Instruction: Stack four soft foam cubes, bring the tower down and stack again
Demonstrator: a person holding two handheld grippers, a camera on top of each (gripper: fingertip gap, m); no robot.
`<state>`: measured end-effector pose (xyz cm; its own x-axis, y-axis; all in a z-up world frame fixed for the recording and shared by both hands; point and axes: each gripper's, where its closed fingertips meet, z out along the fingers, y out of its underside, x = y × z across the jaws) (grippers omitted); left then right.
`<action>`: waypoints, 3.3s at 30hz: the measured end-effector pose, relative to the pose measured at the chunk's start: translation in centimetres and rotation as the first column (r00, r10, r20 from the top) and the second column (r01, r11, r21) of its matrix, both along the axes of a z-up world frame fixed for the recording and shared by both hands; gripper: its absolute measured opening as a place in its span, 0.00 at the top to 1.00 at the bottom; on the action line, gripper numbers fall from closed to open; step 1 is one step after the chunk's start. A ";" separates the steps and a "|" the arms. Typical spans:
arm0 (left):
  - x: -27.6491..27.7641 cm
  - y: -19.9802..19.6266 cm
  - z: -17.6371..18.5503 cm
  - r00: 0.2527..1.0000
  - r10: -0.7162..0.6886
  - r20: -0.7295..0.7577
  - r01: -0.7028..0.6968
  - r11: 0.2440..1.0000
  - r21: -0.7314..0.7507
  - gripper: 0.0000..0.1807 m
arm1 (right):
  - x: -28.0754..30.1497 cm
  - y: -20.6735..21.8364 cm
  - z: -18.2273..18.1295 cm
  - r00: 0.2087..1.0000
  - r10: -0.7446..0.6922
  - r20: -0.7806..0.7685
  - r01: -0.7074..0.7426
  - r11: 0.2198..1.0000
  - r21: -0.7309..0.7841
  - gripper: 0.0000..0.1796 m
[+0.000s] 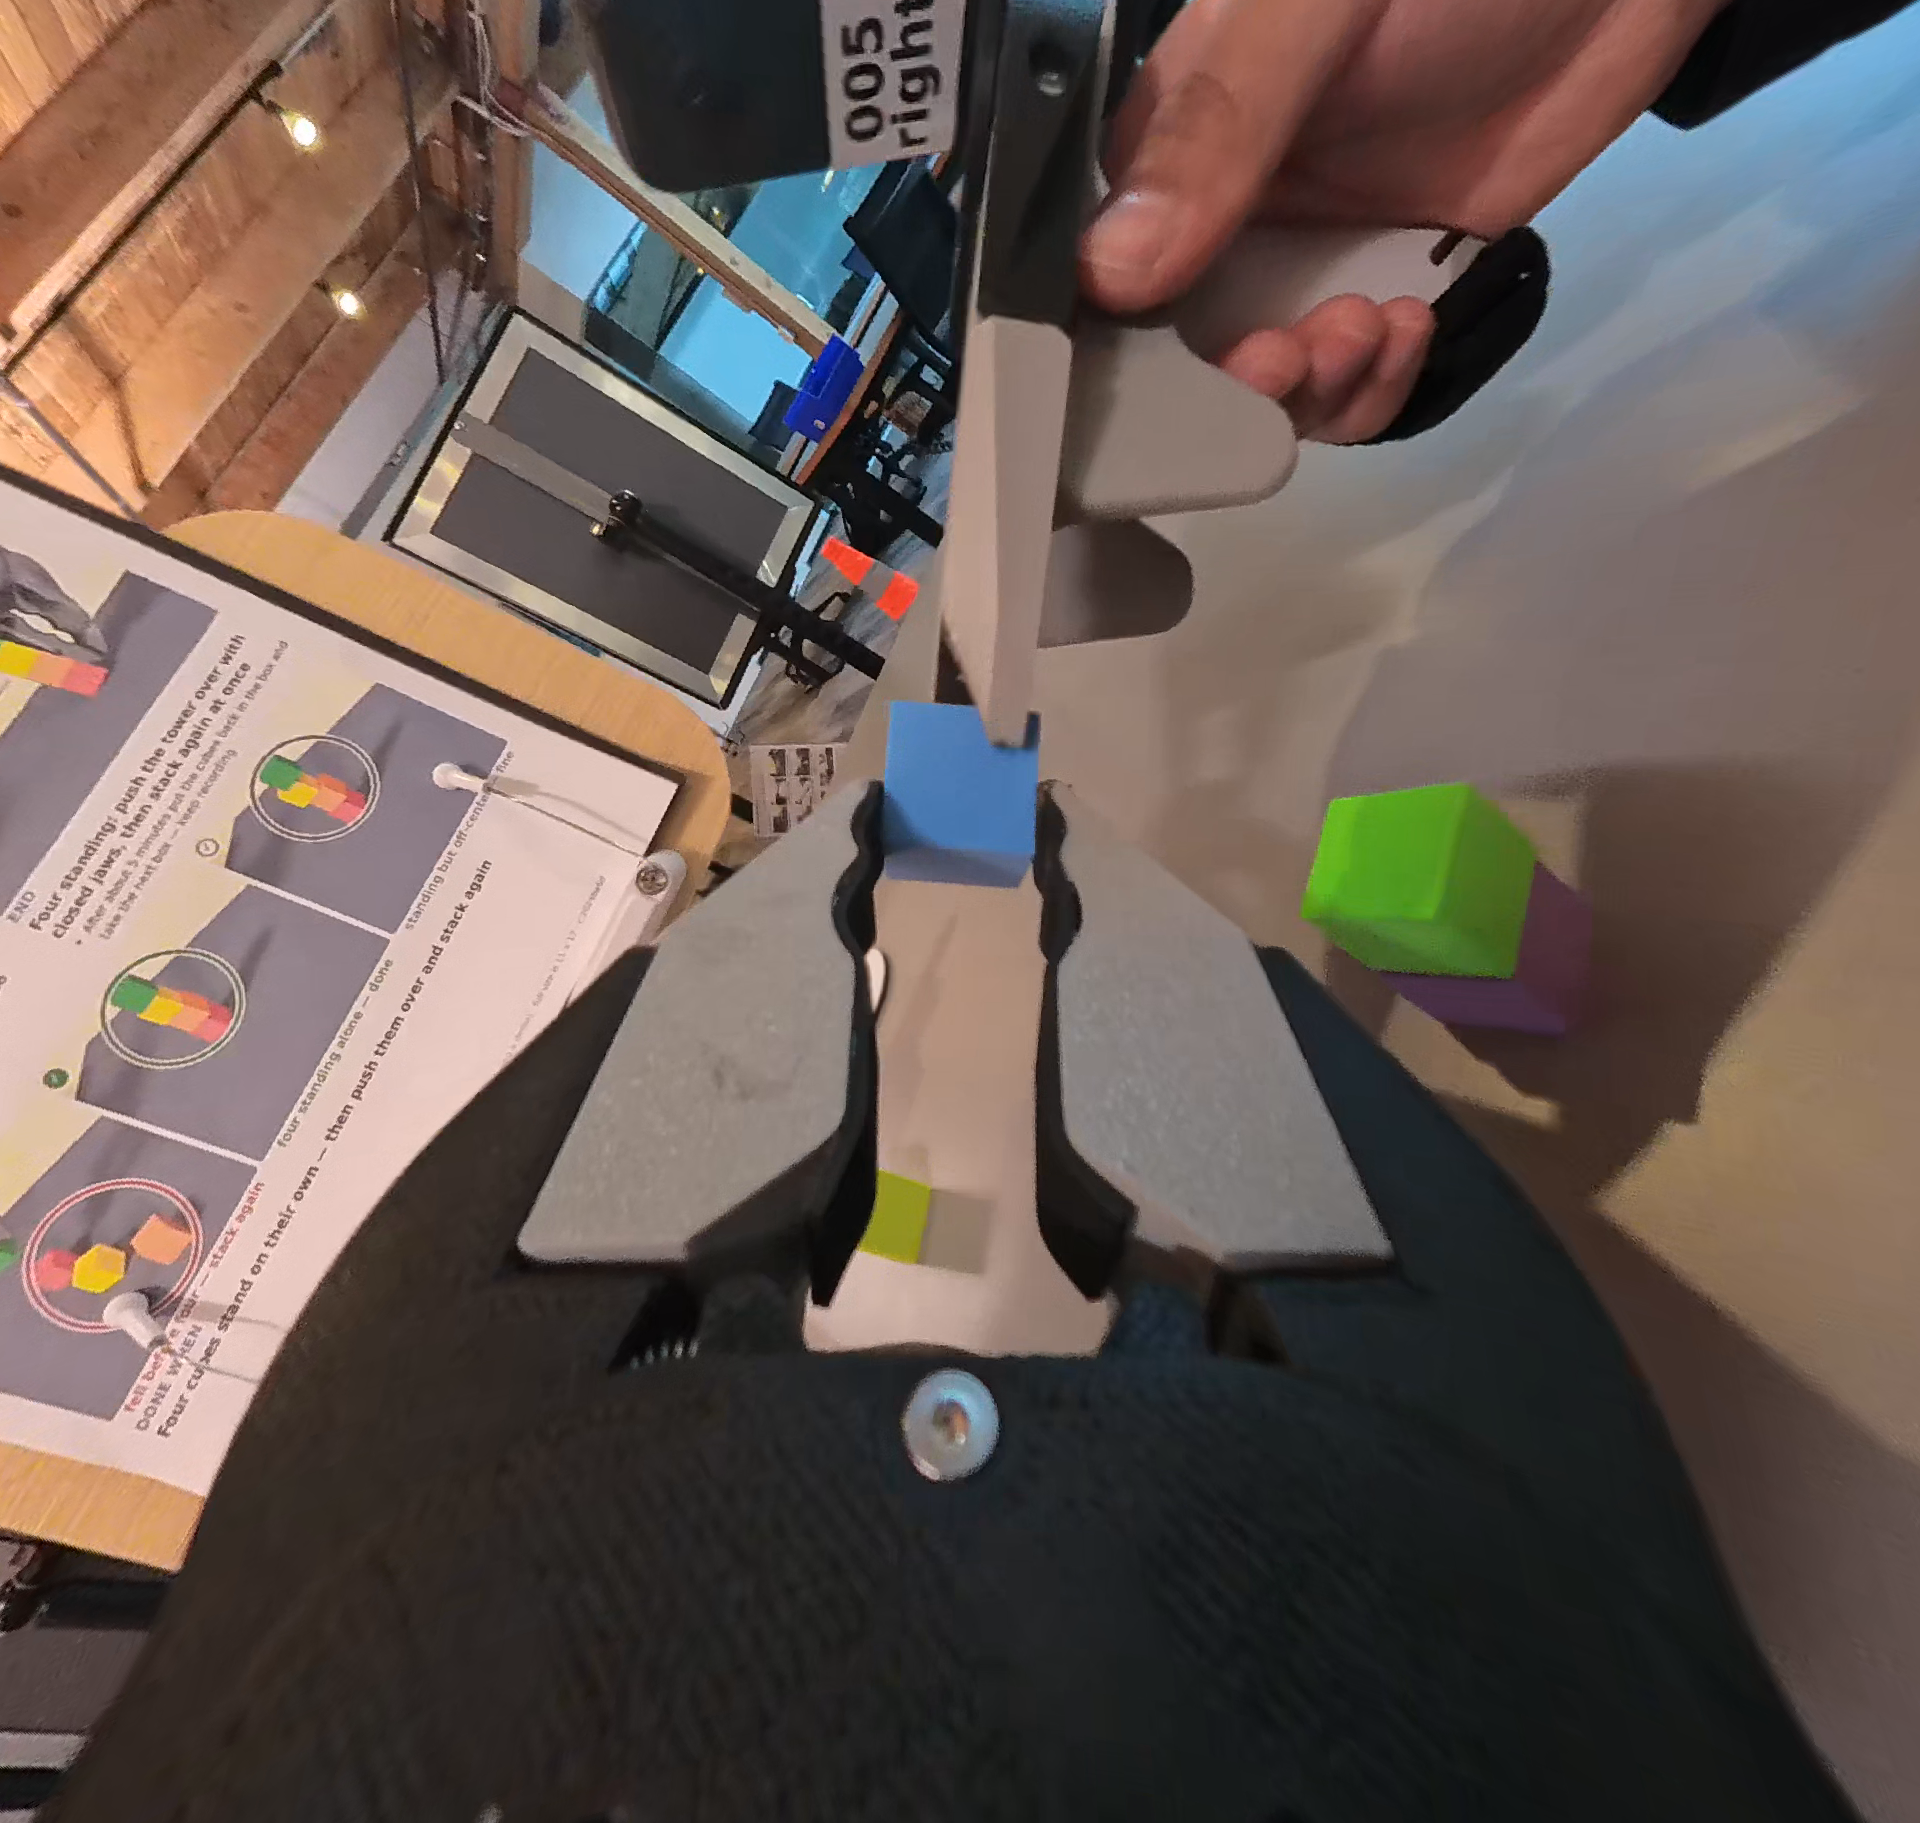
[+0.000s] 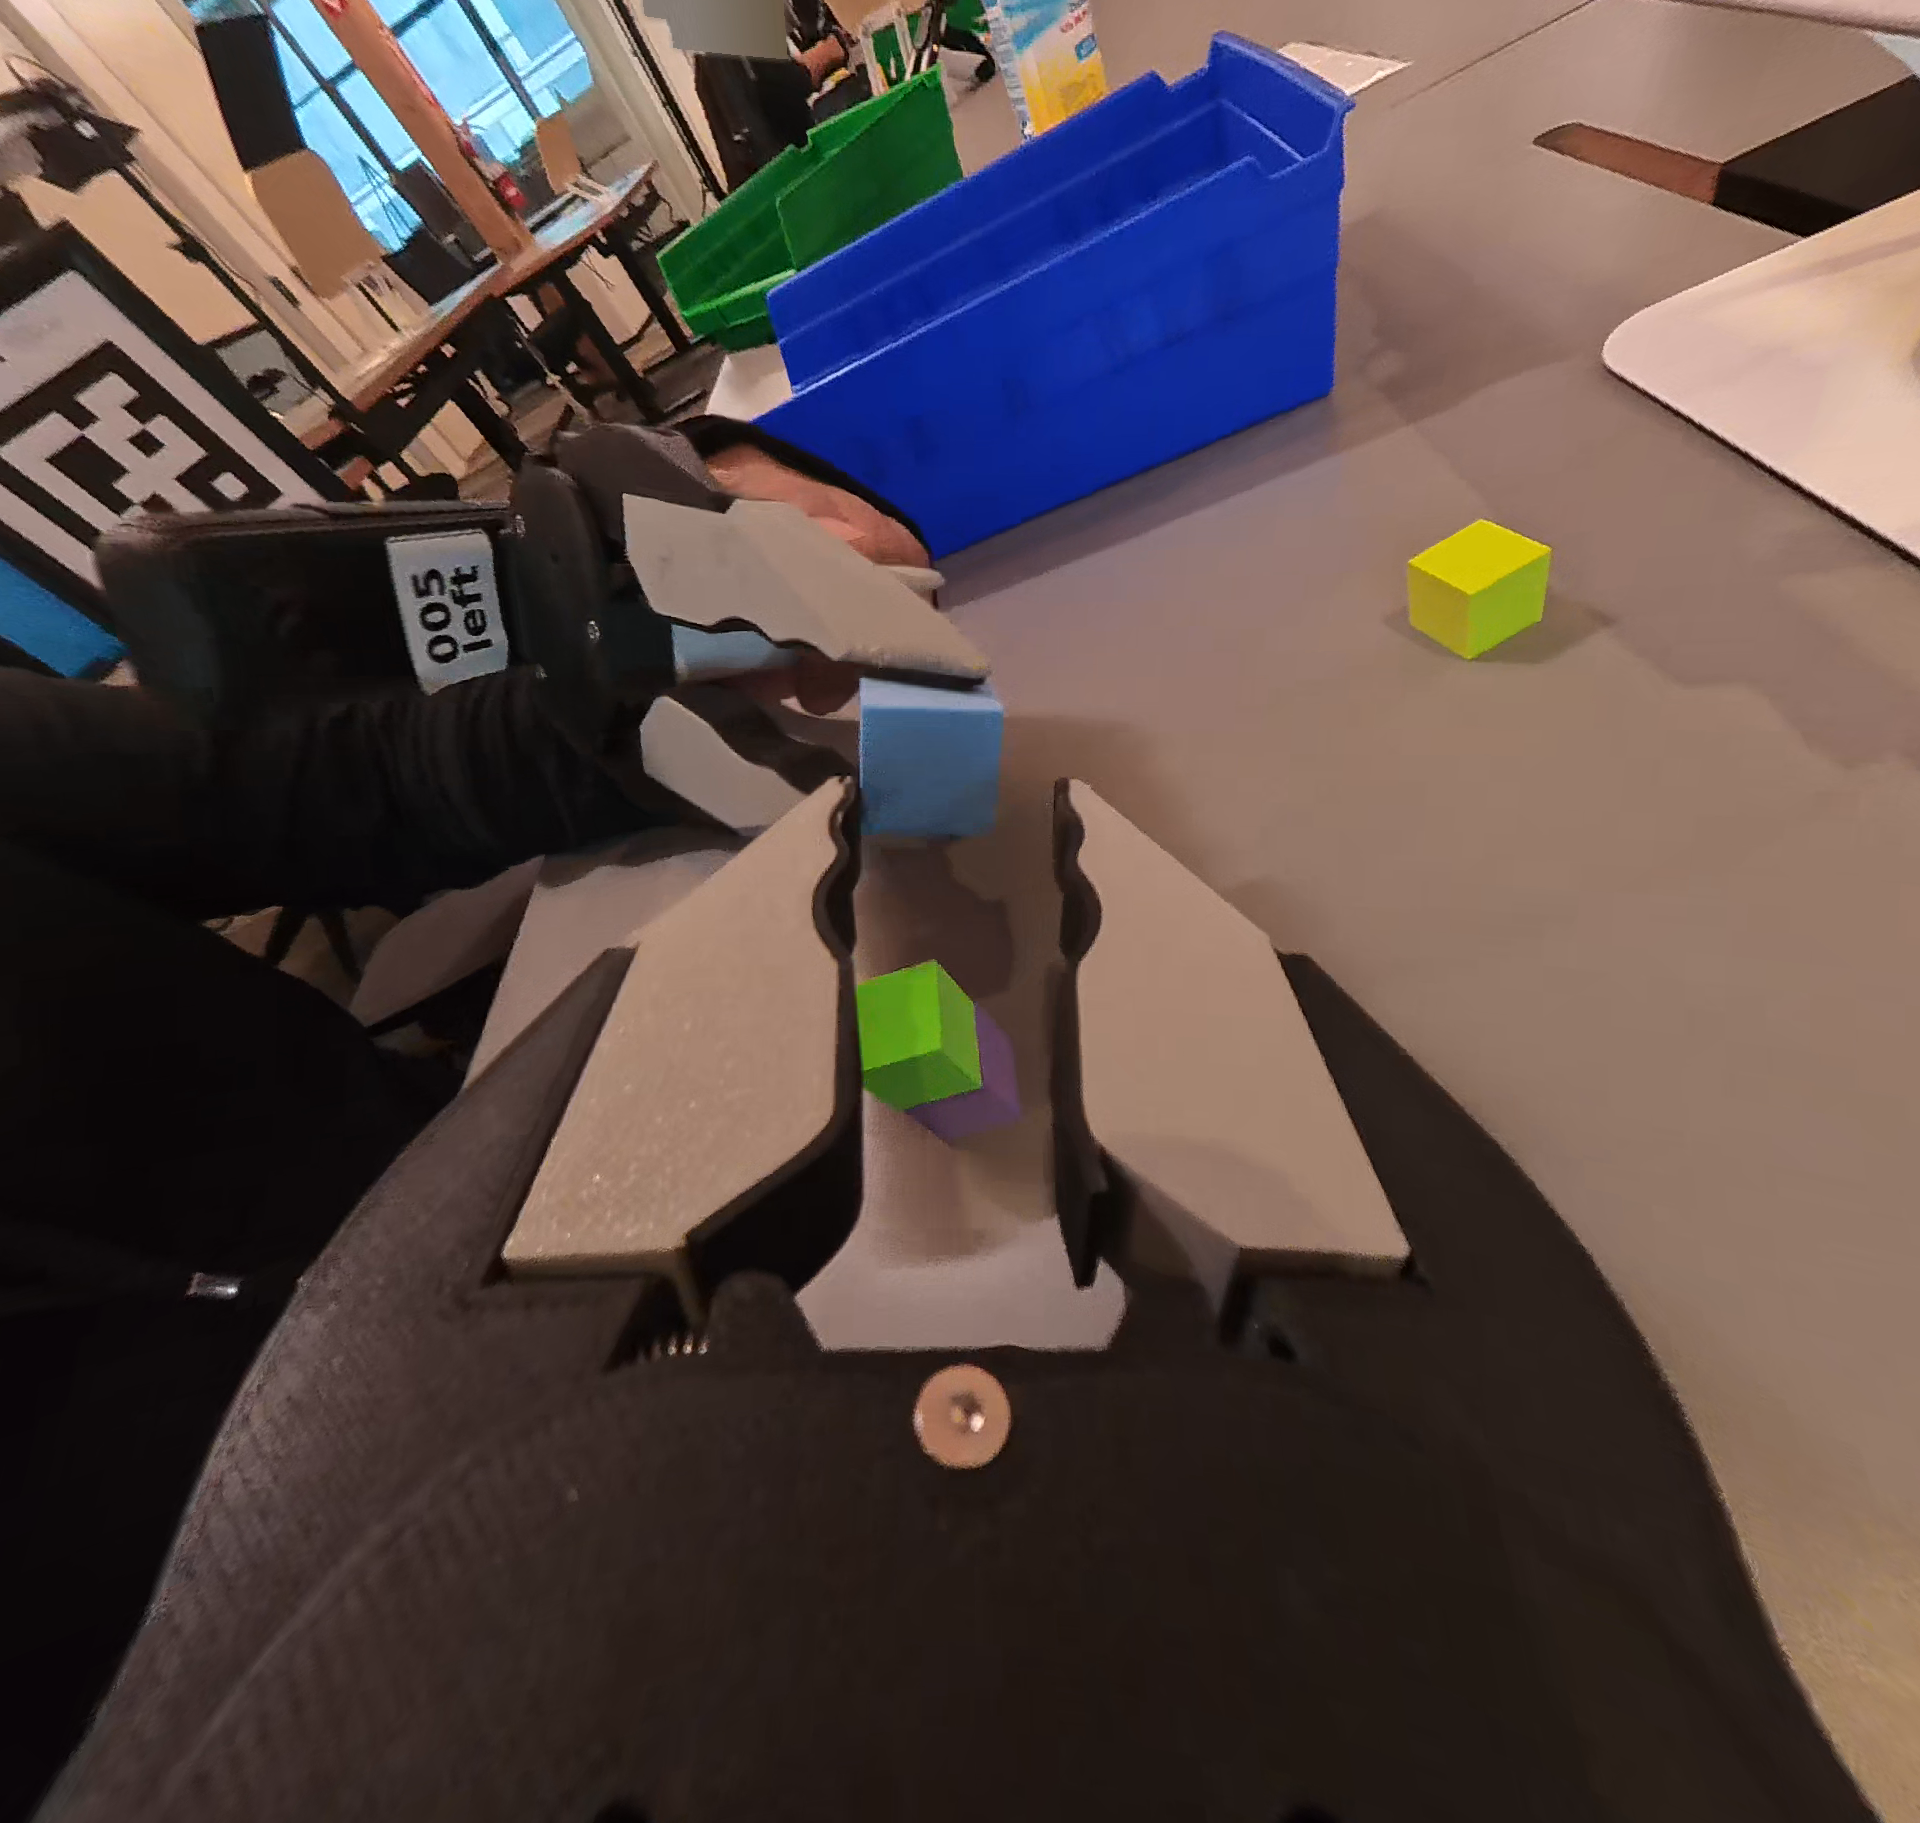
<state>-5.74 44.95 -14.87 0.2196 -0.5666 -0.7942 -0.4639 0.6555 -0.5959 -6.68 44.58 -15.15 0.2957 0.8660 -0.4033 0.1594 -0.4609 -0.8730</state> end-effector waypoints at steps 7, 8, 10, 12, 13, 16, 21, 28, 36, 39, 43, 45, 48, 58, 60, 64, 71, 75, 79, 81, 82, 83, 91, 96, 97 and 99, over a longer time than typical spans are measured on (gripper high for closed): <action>0.3 0.1 -0.8 0.999 0.032 -0.031 -0.032 0.999 -0.017 0.86 | -0.5 0.0 -0.4 0.998 -0.021 0.063 0.019 0.999 0.029 0.86; 0.3 0.1 -0.9 0.999 0.030 -0.036 -0.031 0.999 -0.015 0.85 | -0.5 -0.1 -0.4 0.997 -0.024 0.079 0.022 0.999 0.035 0.86; 0.2 -0.1 -0.9 0.999 0.023 -0.038 -0.024 1.000 -0.017 0.85 | -0.4 -0.2 -0.2 0.994 -0.029 0.106 0.023 0.998 0.052 0.86; 0.2 -0.3 -0.6 0.999 0.015 -0.029 -0.016 0.999 -0.028 0.84 | -0.4 -0.4 0.2 0.995 -0.027 0.101 0.021 0.998 0.062 0.86; 0.1 -0.4 -0.4 1.000 0.014 -0.024 -0.015 0.999 -0.031 0.84 | -0.5 -0.5 0.5 0.996 -0.025 0.091 0.020 0.998 0.058 0.86; 0.0 -0.5 -0.3 1.000 0.012 -0.022 -0.013 0.999 -0.041 0.84 | -0.6 -0.5 0.8 0.997 -0.025 0.071 0.022 0.999 0.049 0.87; -0.2 -0.4 -0.7 0.999 0.009 -0.040 -0.010 0.999 -0.035 0.90 | -0.1 0.1 1.0 0.997 -0.062 0.052 0.060 0.997 0.038 0.87; -0.1 -1.0 -1.1 0.999 -0.029 -0.042 0.026 0.998 -0.058 0.97 | 0.3 -0.1 0.9 0.999 -0.031 0.024 0.031 0.999 0.014 0.87; -0.2 -2.4 -0.7 0.994 -0.105 -0.038 0.102 0.992 -0.072 0.97 | 0.1 -1.5 0.7 0.994 0.048 0.094 -0.057 0.994 0.094 0.87; -1.0 -2.8 -0.2 0.989 -0.142 -0.033 0.140 0.987 -0.079 0.98 | -0.3 -2.6 0.7 0.988 0.115 0.099 -0.127 0.983 0.131 0.87; -2.6 -0.8 0.8 0.996 -0.084 0.030 0.088 0.982 -0.166 0.99 | -1.0 -4.3 0.6 0.973 0.214 0.085 -0.227 0.954 0.198 0.87; -3.0 0.3 0.6 0.998 -0.043 0.038 0.050 0.978 -0.201 0.99 | -1.3 -4.3 0.1 0.970 0.224 0.094 -0.239 0.948 0.209 0.87; -3.2 1.7 -0.8 0.999 0.030 -0.019 -0.033 0.979 -0.200 0.99 | -1.5 -4.4 -0.6 0.967 0.235 0.098 -0.250 0.947 0.200 0.87; -4.1 4.4 -4.0 0.982 0.150 -0.118 -0.180 0.935 -0.307 0.97 | -1.4 -4.3 -2.0 0.975 0.214 0.065 -0.223 0.945 0.239 0.87; -4.4 4.9 -4.3 0.976 0.176 -0.128 -0.209 0.926 -0.316 0.97 | -1.4 -4.3 -2.1 0.976 0.208 0.067 -0.218 0.940 0.263 0.87; -4.6 5.3 -4.4 0.971 0.200 -0.130 -0.232 0.916 -0.326 0.97 | -1.4 -4.4 -2.2 0.978 0.200 0.062 -0.209 0.936 0.283 0.87; -4.7 5.5 -4.8 0.967 0.208 -0.148 -0.246 0.913 -0.325 0.97 | -0.9 -3.8 -2.3 0.994 0.104 0.017 -0.104 0.939 0.327 0.87; -4.7 5.5 -4.7 0.967 0.210 -0.144 -0.247 0.913 -0.326 0.97 | -0.8 -3.9 -2.2 0.997 0.070 0.018 -0.072 0.936 0.344 0.87; -4.7 5.5 -4.7 0.966 0.213 -0.144 -0.249 0.911 -0.327 0.97 | -0.8 -4.1 -2.2 0.997 0.078 0.001 -0.074 0.942 0.328 0.87; -4.7 5.5 -4.8 0.966 0.214 -0.147 -0.251 0.913 -0.323 0.96 | -0.9 -4.0 -2.4 0.997 0.071 0.010 -0.071 0.942 0.328 0.87; -4.7 5.5 -4.8 0.965 0.214 -0.150 -0.252 0.913 -0.322 0.96 | -0.9 -4.0 -2.3 0.997 0.071 0.010 -0.070 0.941 0.330 0.87; -4.7 5.5 -4.9 0.965 0.214 -0.153 -0.253 0.913 -0.321 0.96 | -0.9 -4.0 -2.3 0.997 0.070 0.009 -0.069 0.941 0.331 0.87; -4.7 5.5 -5.1 0.964 0.212 -0.159 -0.254 0.912 -0.323 0.96 | -1.2 -4.3 -2.6 0.995 0.090 0.032 -0.095 0.937 0.337 0.87; -4.7 5.4 -5.2 0.964 0.210 -0.166 -0.254 0.912 -0.322 0.96 | -1.2 -4.2 -2.7 0.995 0.095 0.039 -0.103 0.933 0.346 0.87; -4.7 5.4 -5.2 0.964 0.208 -0.166 -0.252 0.912 -0.322 0.96 | -1.2 -4.2 -2.7 0.995 0.095 0.041 -0.104 0.933 0.344 0.87; -4.7 5.4 -5.2 0.964 0.208 -0.166 -0.252 0.912 -0.323 0.96 | -1.2 -4.1 -2.8 0.995 0.084 0.050 -0.096 0.933 0.346 0.87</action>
